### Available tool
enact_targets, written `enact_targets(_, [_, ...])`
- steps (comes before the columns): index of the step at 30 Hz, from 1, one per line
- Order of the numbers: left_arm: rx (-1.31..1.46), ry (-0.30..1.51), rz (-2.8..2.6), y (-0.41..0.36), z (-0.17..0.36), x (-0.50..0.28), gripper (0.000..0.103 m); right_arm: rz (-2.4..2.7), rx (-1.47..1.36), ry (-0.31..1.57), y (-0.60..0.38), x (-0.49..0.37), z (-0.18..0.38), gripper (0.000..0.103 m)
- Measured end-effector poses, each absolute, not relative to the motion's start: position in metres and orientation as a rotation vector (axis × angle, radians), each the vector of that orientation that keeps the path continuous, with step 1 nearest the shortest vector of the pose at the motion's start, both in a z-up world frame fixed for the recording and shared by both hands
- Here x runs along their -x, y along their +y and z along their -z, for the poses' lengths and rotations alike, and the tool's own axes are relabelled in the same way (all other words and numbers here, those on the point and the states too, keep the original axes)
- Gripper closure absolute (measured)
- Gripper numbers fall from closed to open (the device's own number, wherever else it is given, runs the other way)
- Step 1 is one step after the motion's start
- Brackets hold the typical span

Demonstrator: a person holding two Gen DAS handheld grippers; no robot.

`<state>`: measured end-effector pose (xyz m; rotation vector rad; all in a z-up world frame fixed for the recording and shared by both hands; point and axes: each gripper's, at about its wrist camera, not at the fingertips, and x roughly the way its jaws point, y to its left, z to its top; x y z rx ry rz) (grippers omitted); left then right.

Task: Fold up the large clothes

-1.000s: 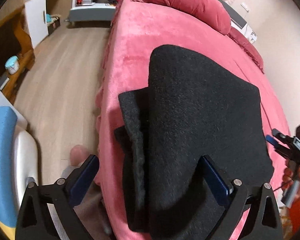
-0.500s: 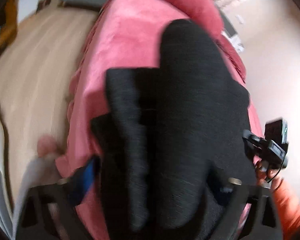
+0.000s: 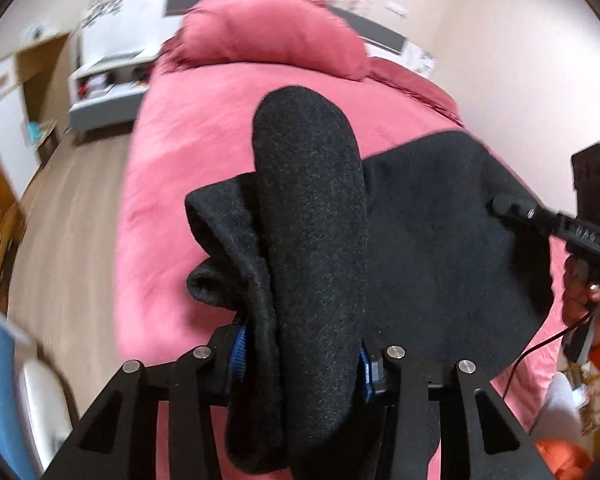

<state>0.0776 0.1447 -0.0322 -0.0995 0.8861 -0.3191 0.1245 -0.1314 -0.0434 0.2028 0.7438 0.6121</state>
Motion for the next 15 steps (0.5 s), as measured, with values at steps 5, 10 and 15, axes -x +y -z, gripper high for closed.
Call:
enact_targets(5, [0.125,0.871,0.392,0.079,0.034,-0.138,0.058,-0.459,-0.202,0.63,-0.204,-0.14,0.022,0.088])
enact_targets(10, [-0.011,0.909,0.298,0.023,0.068,-0.179,0.037,-0.19,-0.302,0.753,-0.283,-0.187,0.065,0.065])
enact_targets(15, [0.14,0.943,0.235,0.047,0.096,-0.185,0.003,0.01,-0.496,0.858,-0.34,-0.179,0.139,0.045])
